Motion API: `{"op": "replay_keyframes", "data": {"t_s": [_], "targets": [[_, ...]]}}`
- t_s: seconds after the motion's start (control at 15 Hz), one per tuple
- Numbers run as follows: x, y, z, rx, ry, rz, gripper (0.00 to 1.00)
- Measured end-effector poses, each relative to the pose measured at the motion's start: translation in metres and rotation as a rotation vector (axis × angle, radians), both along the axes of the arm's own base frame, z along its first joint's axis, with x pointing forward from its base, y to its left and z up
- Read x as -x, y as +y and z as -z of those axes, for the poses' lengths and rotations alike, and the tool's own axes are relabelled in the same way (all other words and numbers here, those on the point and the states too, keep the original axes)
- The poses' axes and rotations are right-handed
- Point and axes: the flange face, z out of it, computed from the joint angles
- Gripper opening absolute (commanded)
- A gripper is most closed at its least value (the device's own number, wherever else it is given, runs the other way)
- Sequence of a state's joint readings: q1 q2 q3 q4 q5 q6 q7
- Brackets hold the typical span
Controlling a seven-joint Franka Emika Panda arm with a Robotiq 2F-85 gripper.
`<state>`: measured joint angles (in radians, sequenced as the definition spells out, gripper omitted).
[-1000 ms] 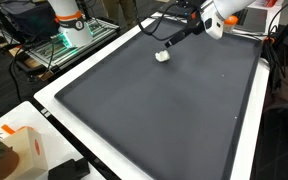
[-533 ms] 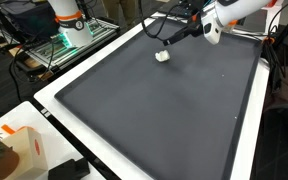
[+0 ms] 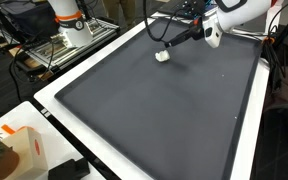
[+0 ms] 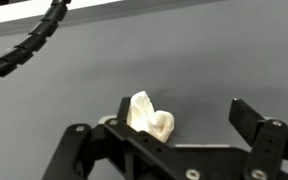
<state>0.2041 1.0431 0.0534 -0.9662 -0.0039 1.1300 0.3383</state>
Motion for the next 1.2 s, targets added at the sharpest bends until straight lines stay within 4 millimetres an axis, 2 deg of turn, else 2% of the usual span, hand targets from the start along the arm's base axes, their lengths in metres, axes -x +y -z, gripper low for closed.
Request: {"op": "replay_keyframes", "data": {"t_s": [0.27,0.73,1.2], "targets": [[-0.006,0.003,-0.002,-0.012,-0.022,-0.004,1.00],[-0.023,0.010,-0.026,-0.055,-0.115,0.005,1.00],[-0.027,0.019,-0.034,-0.100,-0.142,0.014,1.00]]}}
